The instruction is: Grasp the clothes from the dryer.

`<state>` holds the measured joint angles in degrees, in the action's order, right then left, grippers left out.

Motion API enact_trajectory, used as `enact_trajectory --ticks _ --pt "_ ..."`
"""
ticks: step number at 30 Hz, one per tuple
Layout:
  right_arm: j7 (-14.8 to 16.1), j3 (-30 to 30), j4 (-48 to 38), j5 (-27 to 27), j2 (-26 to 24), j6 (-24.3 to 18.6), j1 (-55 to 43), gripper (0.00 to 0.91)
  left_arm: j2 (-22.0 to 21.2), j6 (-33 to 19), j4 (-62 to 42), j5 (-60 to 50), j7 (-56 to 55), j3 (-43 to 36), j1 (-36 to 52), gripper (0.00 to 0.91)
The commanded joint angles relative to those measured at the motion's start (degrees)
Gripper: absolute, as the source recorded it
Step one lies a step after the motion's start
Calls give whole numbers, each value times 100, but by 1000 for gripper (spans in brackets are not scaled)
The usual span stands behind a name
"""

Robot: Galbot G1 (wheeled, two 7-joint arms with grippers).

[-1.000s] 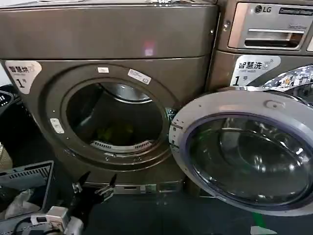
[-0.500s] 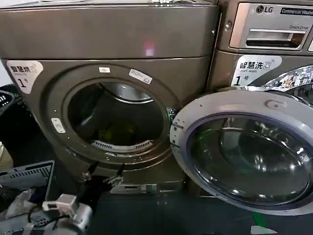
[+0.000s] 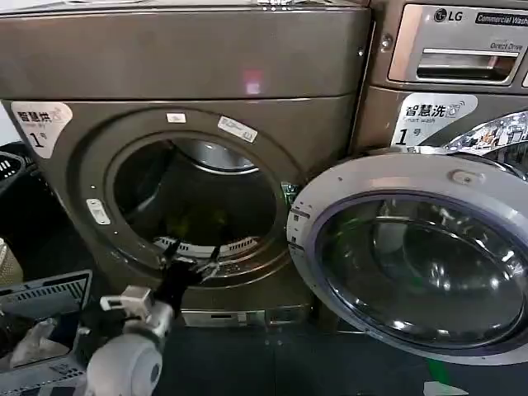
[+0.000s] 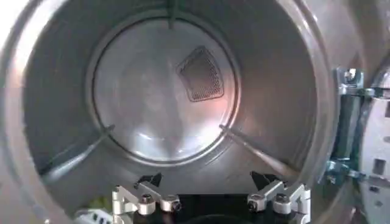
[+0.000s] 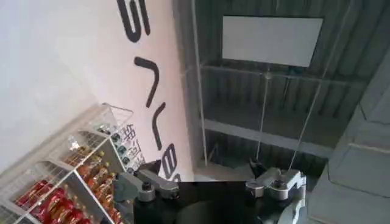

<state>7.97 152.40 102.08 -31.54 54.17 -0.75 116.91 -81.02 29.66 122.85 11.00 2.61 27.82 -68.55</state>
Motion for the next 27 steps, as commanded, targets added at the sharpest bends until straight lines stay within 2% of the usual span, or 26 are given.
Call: enact_trajectory --ticks 1,10,23,27 --pt "-7 71 34 -27 -8 11 60 907 46 -136 -1383 145 -118 -356 1320 907" --pt "4 96 37 -43 -17 2 70 907 -127 -435 -2649 319 -352 -604 2267 907" --pt "8 14 97 -32 -29 -18 4 907 -342 -759 -4324 4 -474 -750 3452 907" --pt "61 52 139 -175 -67 47 4 907 -362 -872 -4794 -101 -479 -791 3786 907"
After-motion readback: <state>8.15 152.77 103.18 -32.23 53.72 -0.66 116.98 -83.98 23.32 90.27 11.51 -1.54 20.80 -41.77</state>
